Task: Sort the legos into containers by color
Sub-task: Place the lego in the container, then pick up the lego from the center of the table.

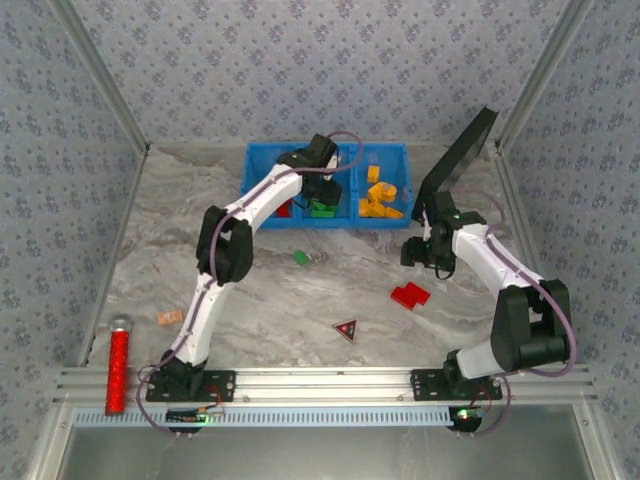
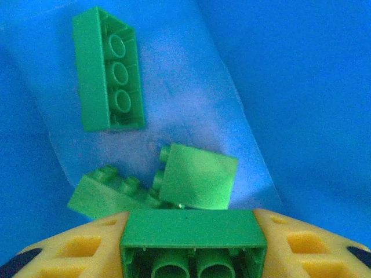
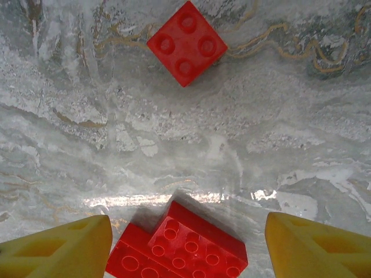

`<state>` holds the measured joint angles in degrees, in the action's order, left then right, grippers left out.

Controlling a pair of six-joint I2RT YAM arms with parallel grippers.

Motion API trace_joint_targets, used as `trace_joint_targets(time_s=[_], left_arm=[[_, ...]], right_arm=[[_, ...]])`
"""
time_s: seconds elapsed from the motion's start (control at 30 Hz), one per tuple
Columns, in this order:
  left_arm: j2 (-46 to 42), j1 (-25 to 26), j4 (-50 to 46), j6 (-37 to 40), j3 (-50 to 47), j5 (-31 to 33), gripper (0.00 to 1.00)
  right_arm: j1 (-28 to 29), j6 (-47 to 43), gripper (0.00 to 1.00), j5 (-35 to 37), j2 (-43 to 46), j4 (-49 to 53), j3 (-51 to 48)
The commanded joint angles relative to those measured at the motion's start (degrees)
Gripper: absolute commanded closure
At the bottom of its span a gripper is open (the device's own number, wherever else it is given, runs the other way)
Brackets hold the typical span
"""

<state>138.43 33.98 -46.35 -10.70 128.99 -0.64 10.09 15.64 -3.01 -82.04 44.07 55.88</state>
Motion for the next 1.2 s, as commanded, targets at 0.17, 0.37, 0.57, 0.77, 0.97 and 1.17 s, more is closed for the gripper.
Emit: trace_joint_targets(time_s=[0.17,0.37,0.57,0.77,0.97,1.17], left_arm=[[2.25,-0.32,-4.44,1.65,5.73,-1.11,0.43],[-1.2,-0.02,-4.54,2.6,5.4,-1.64,0.33],[-8.43,1.21,-5.67,4.48,1.95,0.16,0.3],[-21.35,3.39,-1.77,4.92,-16.63,2.5,0.24],[-31.13,4.5,-0.74,1.24,-35.61,3.97,0.23],[-34.05,5.36,3.19,-1.43,-45.89,4.42,0.22]], right_arm=[[0.13,-0.04,0.28,-1.75,-0.98,-1.26,0.08],[0.09,-0.5,0.28,-1.49,-3.15,-1.32,1.24],[0.92,-0.26,0.28,-2.29,-5.02,-2.14,2.54],[1.74,-0.57,0.28,-2.62,-8.14,-2.52,4.77],[2.13,-1.64,0.28,-2.53,-10.52,-1.29,7.79],[2.31,-2.54,0.28,-2.2,-12.39,-0.3,9.79]])
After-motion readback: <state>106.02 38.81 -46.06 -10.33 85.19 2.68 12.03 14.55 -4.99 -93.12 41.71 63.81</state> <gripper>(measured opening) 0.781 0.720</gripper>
